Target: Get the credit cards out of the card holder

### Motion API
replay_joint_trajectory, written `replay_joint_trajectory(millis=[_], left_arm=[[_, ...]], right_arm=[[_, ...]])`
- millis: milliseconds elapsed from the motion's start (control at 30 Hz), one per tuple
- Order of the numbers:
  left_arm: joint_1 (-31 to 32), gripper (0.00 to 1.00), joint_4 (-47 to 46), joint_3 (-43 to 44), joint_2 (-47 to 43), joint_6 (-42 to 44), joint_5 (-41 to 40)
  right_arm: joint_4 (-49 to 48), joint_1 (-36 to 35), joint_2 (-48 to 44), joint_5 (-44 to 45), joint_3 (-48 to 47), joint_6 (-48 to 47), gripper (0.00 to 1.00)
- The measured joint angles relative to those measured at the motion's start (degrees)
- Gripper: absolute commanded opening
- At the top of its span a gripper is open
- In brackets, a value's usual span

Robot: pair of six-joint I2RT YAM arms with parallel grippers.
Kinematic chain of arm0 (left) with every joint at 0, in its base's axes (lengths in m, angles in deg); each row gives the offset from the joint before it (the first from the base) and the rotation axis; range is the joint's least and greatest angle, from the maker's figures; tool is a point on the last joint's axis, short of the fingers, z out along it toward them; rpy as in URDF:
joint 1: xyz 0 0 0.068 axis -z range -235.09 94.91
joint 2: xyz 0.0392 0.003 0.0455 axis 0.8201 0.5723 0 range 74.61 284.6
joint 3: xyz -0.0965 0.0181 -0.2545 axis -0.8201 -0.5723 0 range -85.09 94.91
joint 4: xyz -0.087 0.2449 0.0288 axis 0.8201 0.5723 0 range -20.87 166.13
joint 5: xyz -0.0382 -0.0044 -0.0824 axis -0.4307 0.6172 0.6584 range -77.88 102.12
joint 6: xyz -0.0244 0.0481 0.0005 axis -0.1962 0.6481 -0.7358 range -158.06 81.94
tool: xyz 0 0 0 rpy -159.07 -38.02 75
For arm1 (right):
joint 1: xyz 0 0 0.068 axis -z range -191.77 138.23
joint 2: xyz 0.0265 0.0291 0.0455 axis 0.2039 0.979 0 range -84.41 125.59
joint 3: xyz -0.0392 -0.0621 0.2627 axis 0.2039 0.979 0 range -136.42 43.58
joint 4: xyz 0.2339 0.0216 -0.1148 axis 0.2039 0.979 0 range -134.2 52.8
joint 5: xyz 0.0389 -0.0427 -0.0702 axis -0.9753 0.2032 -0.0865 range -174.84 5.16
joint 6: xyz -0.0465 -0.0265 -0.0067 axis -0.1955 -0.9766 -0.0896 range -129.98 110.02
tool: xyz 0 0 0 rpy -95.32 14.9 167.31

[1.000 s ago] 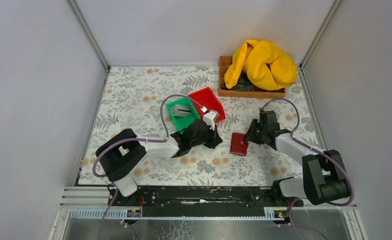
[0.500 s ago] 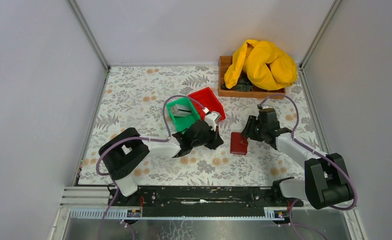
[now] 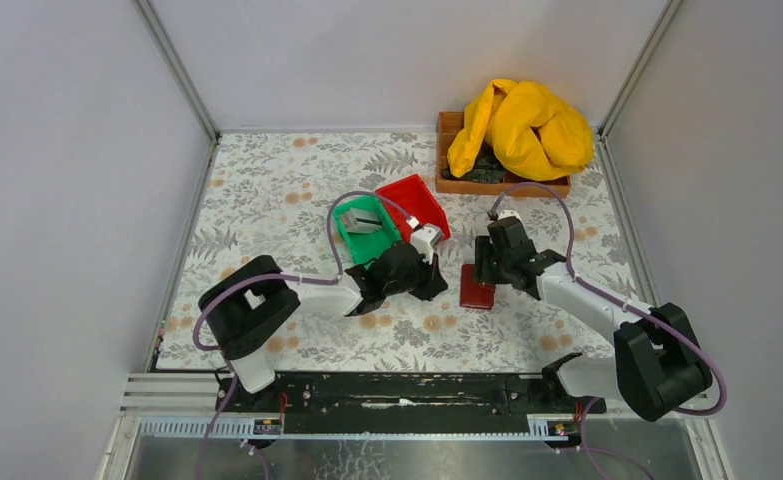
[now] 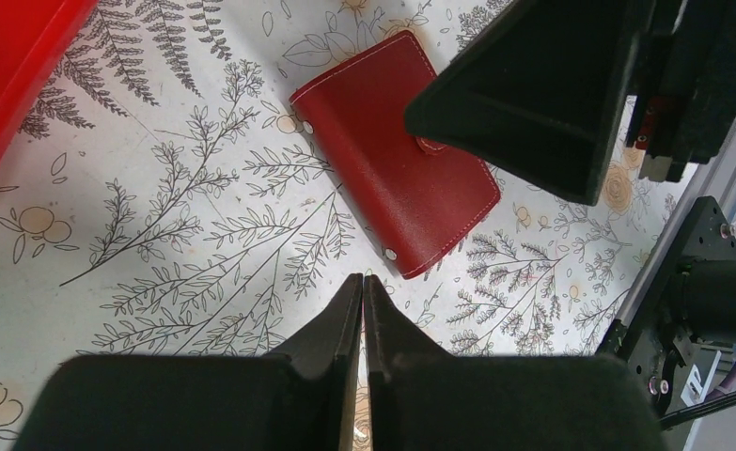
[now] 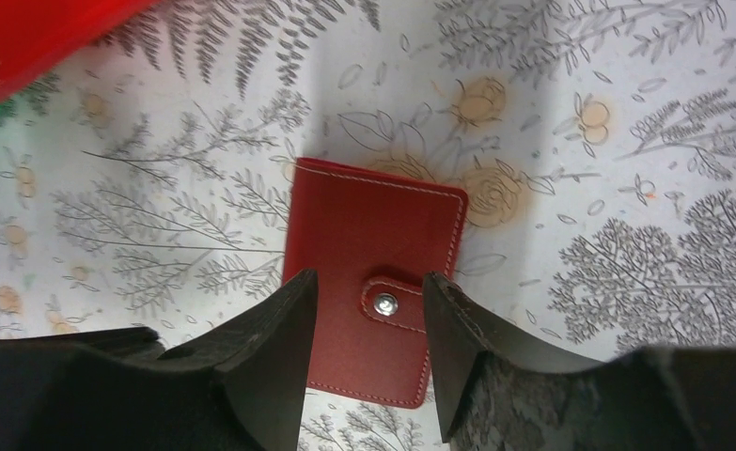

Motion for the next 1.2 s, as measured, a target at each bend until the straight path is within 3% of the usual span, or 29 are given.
replay_joint_trajectory(millis=[267,900,1000,1200], left_arm=[[0.0,0.09,0.0,0.0,0.0,0.0,-0.1],[0.0,0.09,0.0,0.0,0.0,0.0,-0.7],[0.0,0.09,0.0,0.0,-0.1,0.0,-1.0],[0.0,0.09,0.0,0.0,-0.6,0.1,-1.7]], right_arm=[[3.3,-1.0,0.6,4.1,0.0,0.0,0.53],[3.4,-2.4,4.3,4.6,-0.1,0.5,0.50],[3.8,-2.5,4.7,5.3,-0.5,1.2,0.45],[4.2,-2.5,4.7,6.6,-0.7,2.5,0.24]])
